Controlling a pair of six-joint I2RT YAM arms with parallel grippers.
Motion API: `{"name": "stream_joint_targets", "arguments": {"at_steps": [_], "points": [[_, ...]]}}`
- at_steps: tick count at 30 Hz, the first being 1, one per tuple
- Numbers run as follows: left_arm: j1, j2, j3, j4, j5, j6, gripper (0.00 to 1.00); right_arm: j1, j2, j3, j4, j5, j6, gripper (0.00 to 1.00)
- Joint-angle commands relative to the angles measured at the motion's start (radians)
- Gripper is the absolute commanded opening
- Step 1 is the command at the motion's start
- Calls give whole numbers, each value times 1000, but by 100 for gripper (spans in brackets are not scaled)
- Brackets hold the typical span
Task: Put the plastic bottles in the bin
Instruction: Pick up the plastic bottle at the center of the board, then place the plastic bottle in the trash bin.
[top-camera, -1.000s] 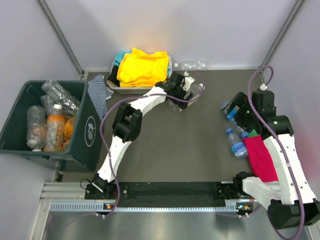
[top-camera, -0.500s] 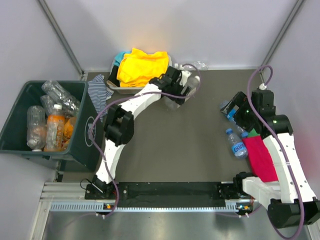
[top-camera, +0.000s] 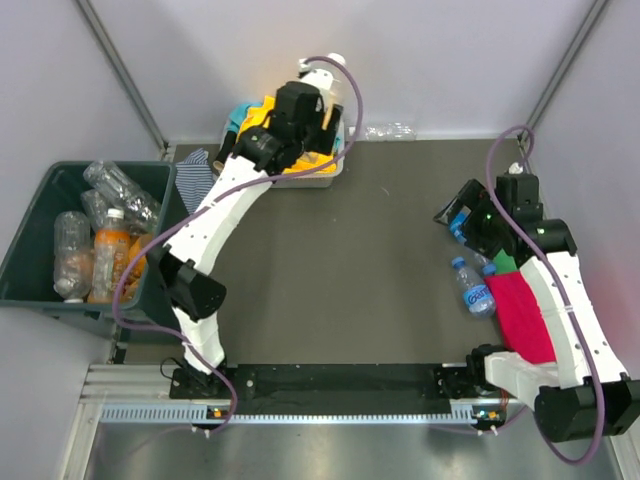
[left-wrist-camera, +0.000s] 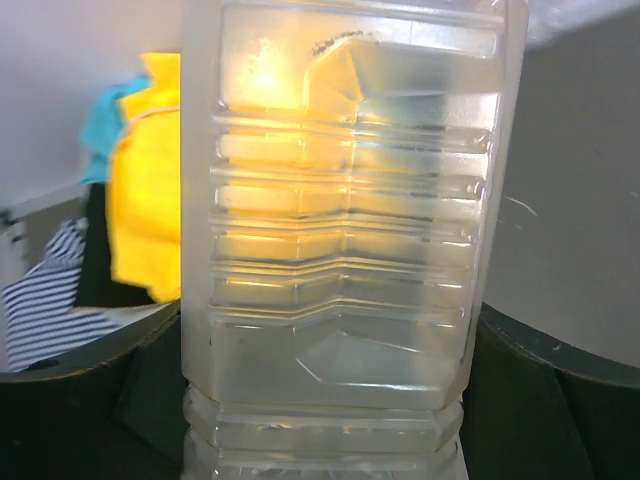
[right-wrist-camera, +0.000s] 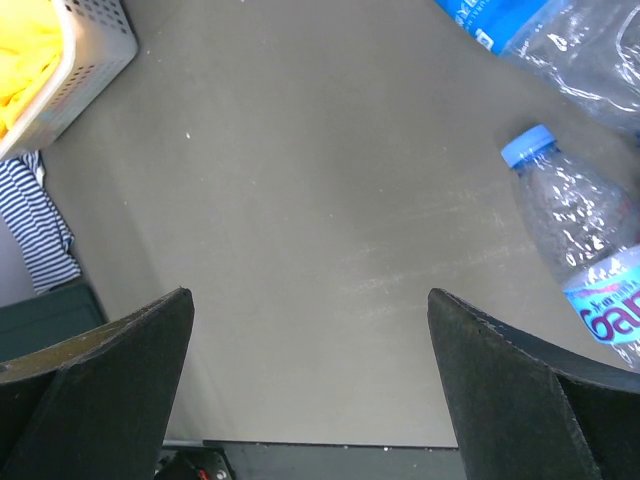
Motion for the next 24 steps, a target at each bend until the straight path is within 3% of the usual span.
{"name": "stream_joint_targets", "arguments": {"at_steps": [1, 8, 10, 19, 24], "points": [[70, -94, 78, -89, -205, -65, 45, -9, 18, 48, 68, -29, -12, 99], [252, -321, 14, -164, -314, -145, 43, -9, 37, 51, 100, -50, -8, 99], [277, -375, -26, -164, -418, -131, 43, -10, 40, 54, 104, -52, -11, 99], [320, -628, -190, -210, -779, -99, 46, -9, 109, 110, 107, -55, -19, 99], [323, -767, -338, -221, -870, -119, 51, -10, 143, 155, 98, -67, -32, 99]]}}
